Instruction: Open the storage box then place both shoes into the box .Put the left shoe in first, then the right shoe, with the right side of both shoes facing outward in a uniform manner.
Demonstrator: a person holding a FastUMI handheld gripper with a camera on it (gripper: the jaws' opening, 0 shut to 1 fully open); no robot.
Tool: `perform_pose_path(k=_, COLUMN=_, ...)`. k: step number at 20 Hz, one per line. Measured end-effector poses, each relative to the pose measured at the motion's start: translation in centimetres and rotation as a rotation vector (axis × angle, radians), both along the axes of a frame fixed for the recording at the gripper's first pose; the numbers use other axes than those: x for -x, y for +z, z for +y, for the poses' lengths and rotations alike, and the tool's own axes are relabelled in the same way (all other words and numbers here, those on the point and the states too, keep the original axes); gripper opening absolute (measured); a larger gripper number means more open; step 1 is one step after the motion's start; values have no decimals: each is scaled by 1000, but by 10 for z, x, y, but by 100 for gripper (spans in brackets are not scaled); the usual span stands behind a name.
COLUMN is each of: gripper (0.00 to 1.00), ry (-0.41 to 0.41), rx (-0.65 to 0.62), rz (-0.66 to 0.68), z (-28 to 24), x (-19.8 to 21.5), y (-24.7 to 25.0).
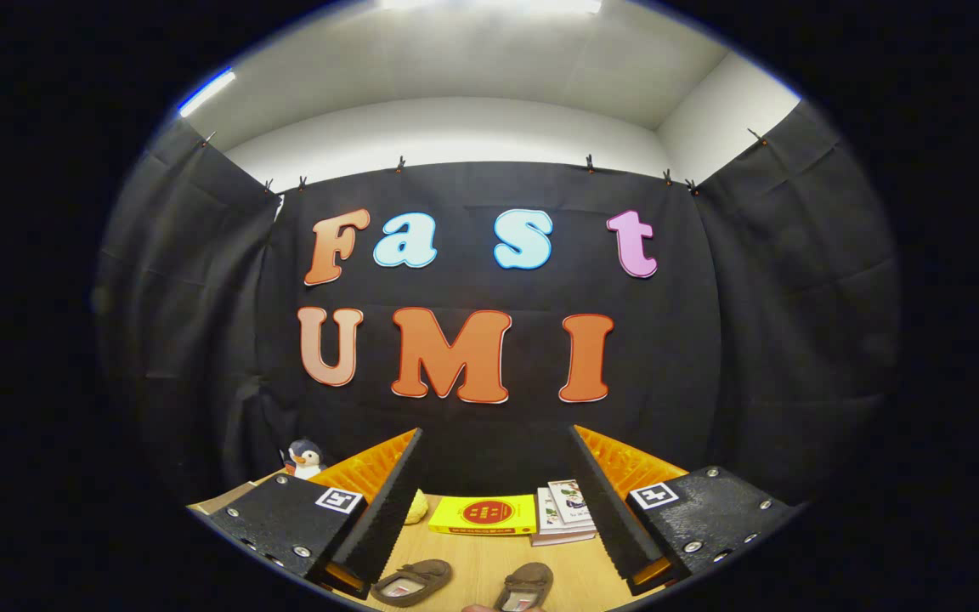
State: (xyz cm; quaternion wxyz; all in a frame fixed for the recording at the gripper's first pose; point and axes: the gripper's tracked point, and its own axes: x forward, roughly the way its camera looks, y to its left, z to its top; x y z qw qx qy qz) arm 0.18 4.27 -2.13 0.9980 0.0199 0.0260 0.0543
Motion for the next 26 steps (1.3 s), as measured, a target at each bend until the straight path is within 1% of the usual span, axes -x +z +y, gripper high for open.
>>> perform_pose_path(k=5, gripper=98, ry=141, rx=-57, rz=13, z=55, x=-2, y=-11)
perform_pose_path(k=7, gripper=98, ry=189, rx=-80, rz=45, z=77, x=-4, y=-25)
perform_pose_path(k=8, gripper=98, ry=225, rx=-94, rz=82, z=89, x=-4, y=-38)
perform_pose_path(k=11, gripper=98, ry=351, rx=-163, rz=262, z=135, x=7, y=-94)
perform_pose_path(k=14, gripper=98, ry=454, rx=-232, rz=442, z=173, x=20, y=-142)
perform_pose_path(k=16, gripper=97, ry=492, rx=-250, rz=541, z=193, x=25, y=-173)
perform_pose_path(k=19, gripper=98, ry=548, rx=-267, rz=631, z=220, x=27, y=-199)
perform_pose_path(k=21, gripper=97, ry=598, rx=-283, rz=689, z=238, x=35, y=-214)
perform_pose_path(k=23, gripper=97, ry=658, rx=-298, rz=809, z=251, x=51, y=-234)
perform_pose_path(k=26, gripper=98, ry=713, rx=-338, rz=920, z=269, x=65, y=-259)
